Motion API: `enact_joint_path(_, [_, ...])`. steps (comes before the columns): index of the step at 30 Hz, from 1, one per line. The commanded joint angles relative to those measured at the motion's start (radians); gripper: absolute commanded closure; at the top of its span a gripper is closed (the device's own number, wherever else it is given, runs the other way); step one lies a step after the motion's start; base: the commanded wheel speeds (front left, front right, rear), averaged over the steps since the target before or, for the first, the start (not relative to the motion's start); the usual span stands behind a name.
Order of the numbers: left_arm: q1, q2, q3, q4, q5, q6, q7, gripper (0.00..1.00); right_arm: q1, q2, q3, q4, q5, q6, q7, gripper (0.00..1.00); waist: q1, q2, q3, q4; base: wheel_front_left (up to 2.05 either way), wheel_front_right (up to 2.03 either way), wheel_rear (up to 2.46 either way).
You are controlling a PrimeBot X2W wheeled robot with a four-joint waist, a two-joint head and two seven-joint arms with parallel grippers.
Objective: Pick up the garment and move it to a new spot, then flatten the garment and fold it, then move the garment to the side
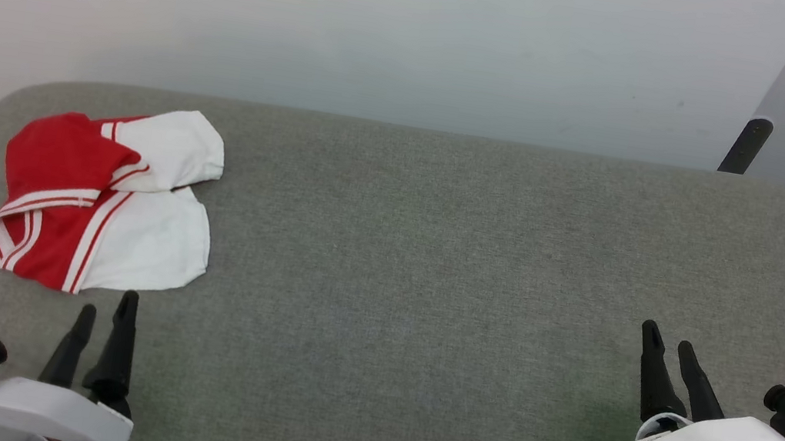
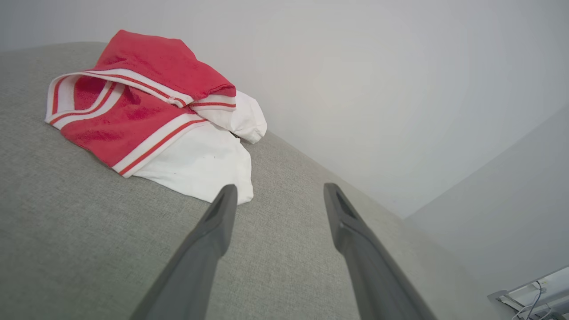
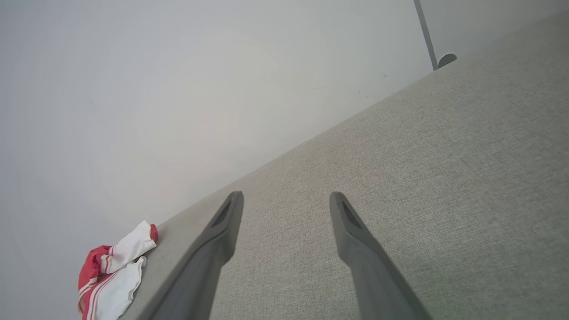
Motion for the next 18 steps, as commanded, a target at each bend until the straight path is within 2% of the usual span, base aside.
enact_joint_path(1, [-0.008, 0.013, 0.001, -0.016, 0.031, -0.002, -0.01, 0.0, -0.026, 0.0, 0.0, -0.007, -0.033, 0.0, -0.01, 0.0, 0.0, -0.0001, 0.001, 0.0, 0.0, 0.0, 0.0])
enact_joint_path(18, [0.005, 0.039, -0.01, -0.032, 0.247, -0.007, -0.059, 0.0, -0.051, 0.006, 0.004, 0.006, -0.278, 0.001, -0.059, 0.0, 0.0, -0.0001, 0.009, 0.0, 0.0, 0.0, 0.0])
